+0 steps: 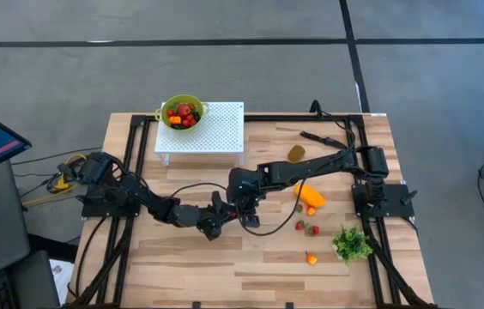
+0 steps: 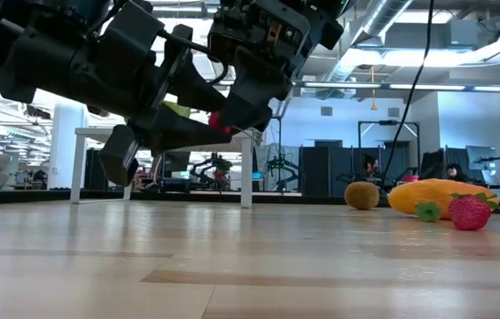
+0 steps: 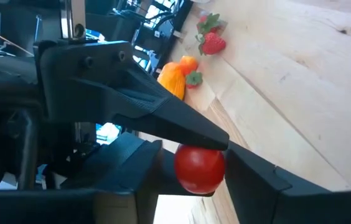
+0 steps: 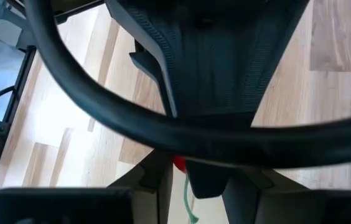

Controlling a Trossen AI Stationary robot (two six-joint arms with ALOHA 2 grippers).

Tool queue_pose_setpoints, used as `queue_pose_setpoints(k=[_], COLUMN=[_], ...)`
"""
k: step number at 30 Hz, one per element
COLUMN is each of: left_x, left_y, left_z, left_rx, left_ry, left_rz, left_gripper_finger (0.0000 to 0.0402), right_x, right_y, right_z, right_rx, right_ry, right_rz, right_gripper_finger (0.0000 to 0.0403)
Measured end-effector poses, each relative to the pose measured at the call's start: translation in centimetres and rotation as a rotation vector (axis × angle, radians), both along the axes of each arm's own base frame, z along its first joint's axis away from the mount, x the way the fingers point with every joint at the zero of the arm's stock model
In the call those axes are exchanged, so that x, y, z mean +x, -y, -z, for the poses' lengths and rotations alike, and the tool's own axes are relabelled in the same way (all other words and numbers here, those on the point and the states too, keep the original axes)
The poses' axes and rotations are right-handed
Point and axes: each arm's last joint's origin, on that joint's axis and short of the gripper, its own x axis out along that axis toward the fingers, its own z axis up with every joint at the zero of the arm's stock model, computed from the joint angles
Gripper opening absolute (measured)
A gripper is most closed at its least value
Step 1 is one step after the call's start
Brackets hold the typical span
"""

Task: Pick & Place Fruit
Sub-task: Put the red cherry into the green strainer bowl on the shelf

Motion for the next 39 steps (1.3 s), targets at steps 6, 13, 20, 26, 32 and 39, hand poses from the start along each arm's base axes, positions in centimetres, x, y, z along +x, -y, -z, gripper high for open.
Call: queue_pose_setpoints(k=[6,13,20,26,32,39], left_x=[0.0,0.0,0.0,0.0,0.0,0.4], left_y=[0.1,0.2,0.2,0.2,0.1,-1.6], left_z=[0.0,0.0,0.1,0.1,0.0,-0.8], left_rx=[-0.006,-0.08,-0.089,-0.143,-0.133,-0.104], left_ry=[-0.005,0.002,0.0,0.008,0.016,0.12], left_rz=[0.02,0.054,0.062,0.05,0.011,-0.203], left_gripper_finger=[0.0107,0.0108,0.0114,0.0099,0.0122,0.0098], right_x=[0.0,0.0,-0.2,-2.2,-4.4,-5.0], right_y=[0.1,0.4,0.6,1.6,2.3,2.4], right_z=[0.0,0.1,0.2,1.2,3.0,4.9], right_rx=[0.004,0.01,0.013,0.016,-0.069,-0.086], right_ry=[-0.003,-0.01,-0.036,-0.29,-0.509,-0.495], right_rz=[-0.001,0.003,0.031,0.087,0.222,0.247], right_gripper_finger=[0.0098,0.0109,0.0164,0.0234,0.0252,0.0253])
